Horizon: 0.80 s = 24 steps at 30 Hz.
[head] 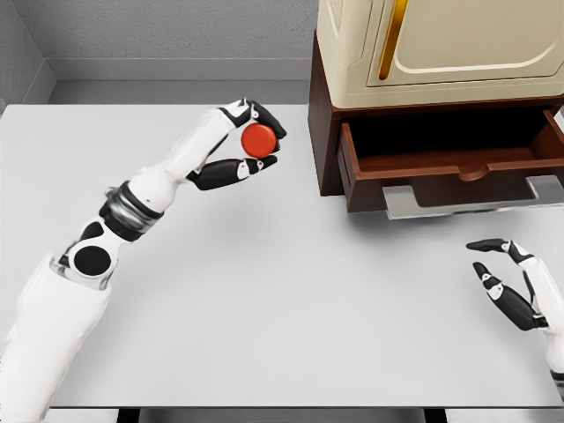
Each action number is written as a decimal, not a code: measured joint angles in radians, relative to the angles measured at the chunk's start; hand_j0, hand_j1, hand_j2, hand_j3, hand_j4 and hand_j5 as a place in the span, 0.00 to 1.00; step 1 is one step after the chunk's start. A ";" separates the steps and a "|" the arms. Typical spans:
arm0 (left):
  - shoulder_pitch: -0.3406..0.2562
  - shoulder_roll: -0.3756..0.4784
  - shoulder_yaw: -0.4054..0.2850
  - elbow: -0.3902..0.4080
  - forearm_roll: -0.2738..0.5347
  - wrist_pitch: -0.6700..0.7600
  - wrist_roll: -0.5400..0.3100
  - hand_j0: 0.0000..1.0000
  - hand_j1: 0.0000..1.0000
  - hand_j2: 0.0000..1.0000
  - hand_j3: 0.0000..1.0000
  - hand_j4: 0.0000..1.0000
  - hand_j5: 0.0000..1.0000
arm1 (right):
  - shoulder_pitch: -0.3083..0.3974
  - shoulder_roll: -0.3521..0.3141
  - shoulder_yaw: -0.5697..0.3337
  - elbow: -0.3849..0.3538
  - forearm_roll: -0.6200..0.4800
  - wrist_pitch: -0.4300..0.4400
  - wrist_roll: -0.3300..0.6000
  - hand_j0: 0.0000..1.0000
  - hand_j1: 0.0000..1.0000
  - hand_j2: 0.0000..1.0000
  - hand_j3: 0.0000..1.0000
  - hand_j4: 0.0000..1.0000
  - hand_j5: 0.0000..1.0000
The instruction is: Put the switch into the drawer with left arm, and close the drawer with right arm
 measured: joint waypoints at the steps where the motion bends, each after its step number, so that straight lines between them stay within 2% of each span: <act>1: 0.000 -0.010 0.001 -0.010 -0.029 0.004 0.001 0.37 0.37 0.37 0.37 0.37 0.37 | 0.000 0.000 -0.001 -0.004 0.000 0.000 0.000 0.55 0.55 0.55 0.55 0.55 0.55; 6: 0.002 -0.056 0.000 -0.059 -0.134 0.022 0.003 0.37 0.37 0.37 0.37 0.37 0.37 | 0.002 -0.002 -0.005 -0.017 0.000 0.000 0.002 0.58 0.58 0.58 0.58 0.58 0.58; 16: -0.015 -0.151 -0.006 -0.098 -0.333 0.046 0.005 0.37 0.37 0.37 0.37 0.37 0.37 | 0.006 -0.005 -0.011 -0.031 0.000 0.000 0.007 0.53 0.53 0.53 0.53 0.53 0.53; 22: -0.055 -0.227 -0.023 -0.088 -0.441 0.080 0.005 0.37 0.37 0.37 0.37 0.37 0.37 | 0.008 -0.007 -0.011 -0.031 0.002 0.000 0.007 0.53 0.53 0.53 0.53 0.53 0.53; 24: -0.095 -0.238 -0.049 -0.084 -0.456 0.125 0.005 0.37 0.37 0.37 0.37 0.37 0.37 | 0.006 -0.007 -0.011 -0.031 0.002 0.000 0.007 0.53 0.53 0.53 0.53 0.53 0.53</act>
